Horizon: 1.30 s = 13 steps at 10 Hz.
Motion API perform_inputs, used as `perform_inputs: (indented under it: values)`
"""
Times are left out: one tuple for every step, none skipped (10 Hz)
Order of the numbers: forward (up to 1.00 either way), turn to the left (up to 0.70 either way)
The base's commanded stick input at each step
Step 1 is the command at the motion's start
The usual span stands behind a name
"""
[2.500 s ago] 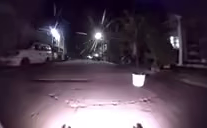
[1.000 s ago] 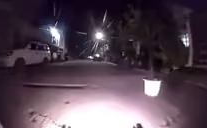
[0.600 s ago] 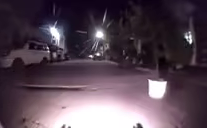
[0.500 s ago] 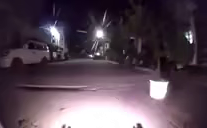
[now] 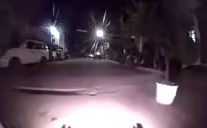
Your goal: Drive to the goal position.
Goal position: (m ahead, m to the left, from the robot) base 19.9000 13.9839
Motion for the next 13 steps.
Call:
perform_inputs:
  values:
    - [0.45,0.0]
    - [0.45,0.0]
    - [0.45,0.0]
    - [0.45,0.0]
    - [0.45,0.0]
    - [0.45,0.0]
    - [0.45,0.0]
    - [0.45,0.0]
    - [0.45,0.0]
    - [0.45,0.0]
    - [0.45,0.0]
    - [0.45,0.0]
    - [0.45,0.0]
